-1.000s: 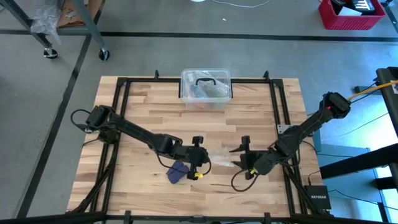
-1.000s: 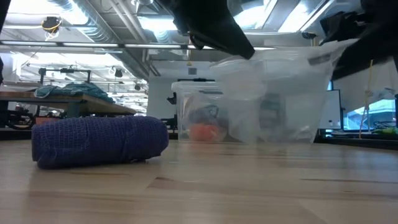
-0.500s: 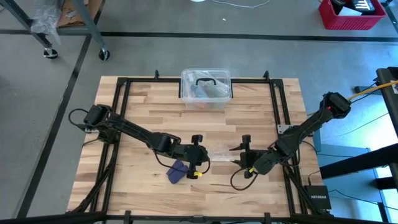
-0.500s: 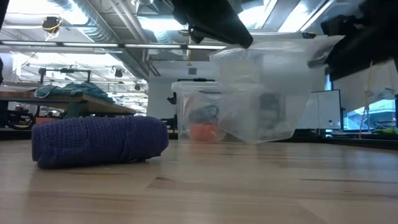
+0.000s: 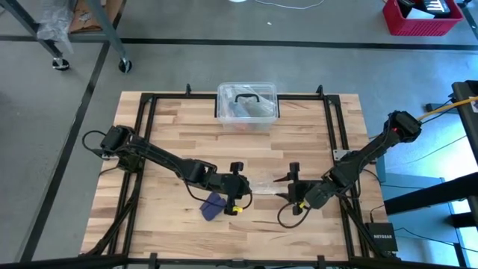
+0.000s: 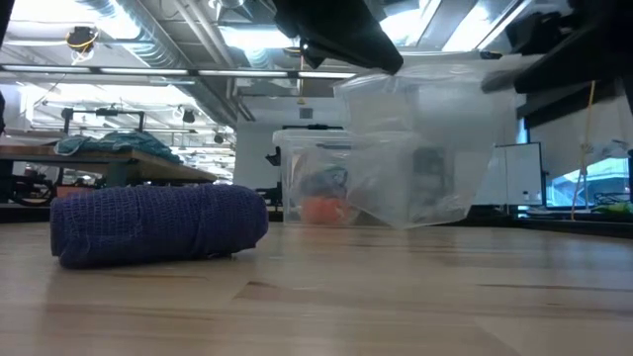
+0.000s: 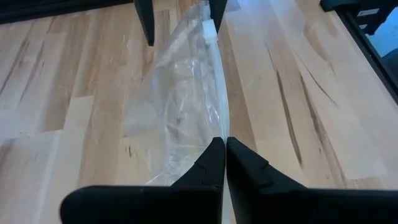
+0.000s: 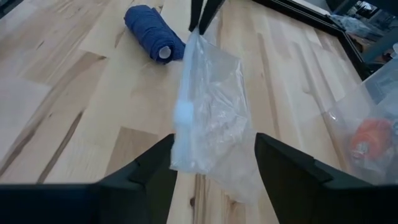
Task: Roll bandage
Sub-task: Open the transparent zip bag
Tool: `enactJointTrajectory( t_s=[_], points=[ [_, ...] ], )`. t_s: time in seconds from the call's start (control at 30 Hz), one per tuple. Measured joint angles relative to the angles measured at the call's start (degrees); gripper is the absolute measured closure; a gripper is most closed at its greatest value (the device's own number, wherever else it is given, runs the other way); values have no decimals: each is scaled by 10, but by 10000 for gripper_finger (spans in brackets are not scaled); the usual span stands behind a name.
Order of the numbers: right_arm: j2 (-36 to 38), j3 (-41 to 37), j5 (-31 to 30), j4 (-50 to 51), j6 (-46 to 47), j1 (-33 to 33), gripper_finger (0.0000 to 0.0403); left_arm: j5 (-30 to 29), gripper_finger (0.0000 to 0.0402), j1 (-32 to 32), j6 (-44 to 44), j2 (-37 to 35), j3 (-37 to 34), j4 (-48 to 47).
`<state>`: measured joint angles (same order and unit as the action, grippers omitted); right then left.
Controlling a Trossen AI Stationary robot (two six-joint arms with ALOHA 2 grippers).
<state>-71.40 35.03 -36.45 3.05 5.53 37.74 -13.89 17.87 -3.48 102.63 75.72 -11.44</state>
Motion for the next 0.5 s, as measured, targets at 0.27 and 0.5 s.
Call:
enactJointTrajectory(
  t_s=[0.27, 0.5],
  points=[
    [-17, 0, 5, 1, 0, -2, 261, 0, 400, 0, 6, 0, 0, 1],
    [-21, 0, 0, 1, -2, -3, 346, 0, 400, 0, 5, 0, 0, 3]
  ],
)
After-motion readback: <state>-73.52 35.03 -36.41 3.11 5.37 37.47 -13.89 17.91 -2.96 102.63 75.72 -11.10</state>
